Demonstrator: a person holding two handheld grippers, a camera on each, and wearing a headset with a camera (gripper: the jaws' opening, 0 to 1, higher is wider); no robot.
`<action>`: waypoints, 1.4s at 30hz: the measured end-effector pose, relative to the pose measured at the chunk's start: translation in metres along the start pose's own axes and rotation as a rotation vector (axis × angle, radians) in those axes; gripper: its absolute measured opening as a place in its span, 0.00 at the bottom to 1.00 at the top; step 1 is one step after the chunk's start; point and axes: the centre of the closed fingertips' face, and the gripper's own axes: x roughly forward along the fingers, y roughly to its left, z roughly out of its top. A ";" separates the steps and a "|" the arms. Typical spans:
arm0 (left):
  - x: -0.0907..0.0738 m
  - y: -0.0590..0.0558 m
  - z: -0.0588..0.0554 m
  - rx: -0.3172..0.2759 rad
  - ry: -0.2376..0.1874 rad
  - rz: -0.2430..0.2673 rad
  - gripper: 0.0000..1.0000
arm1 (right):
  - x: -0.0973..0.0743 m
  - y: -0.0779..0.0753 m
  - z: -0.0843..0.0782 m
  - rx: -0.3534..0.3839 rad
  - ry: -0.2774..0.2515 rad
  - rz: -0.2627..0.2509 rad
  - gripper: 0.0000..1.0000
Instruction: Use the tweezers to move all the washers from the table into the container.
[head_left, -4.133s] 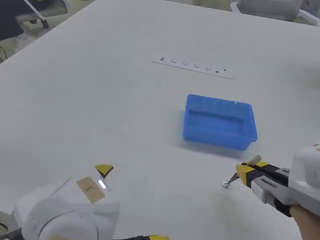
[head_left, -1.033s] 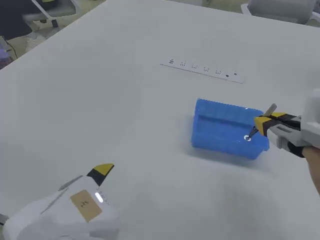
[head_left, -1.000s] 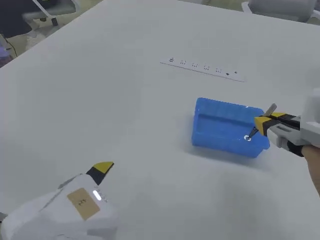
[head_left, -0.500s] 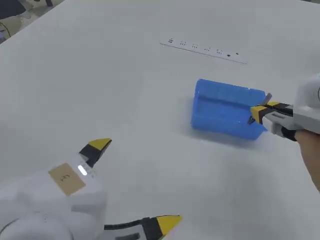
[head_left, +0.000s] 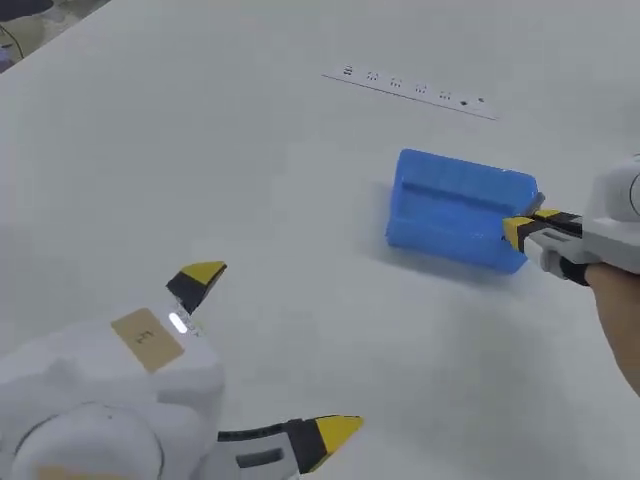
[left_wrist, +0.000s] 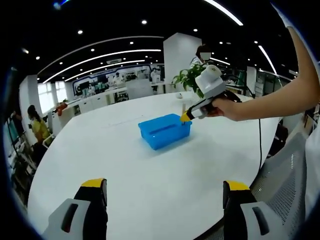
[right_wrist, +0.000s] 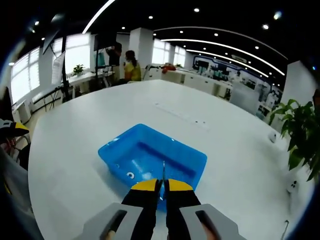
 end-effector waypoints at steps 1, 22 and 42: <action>0.000 0.000 0.000 0.002 0.002 0.002 0.99 | -0.001 0.000 0.000 -0.007 -0.002 -0.003 0.02; -0.005 0.007 0.009 -0.032 -0.060 0.012 0.99 | -0.068 0.057 0.054 -0.279 -0.060 0.165 0.00; -0.011 0.022 0.015 -0.098 -0.106 0.068 0.97 | -0.072 0.125 -0.041 -0.634 0.348 0.449 0.01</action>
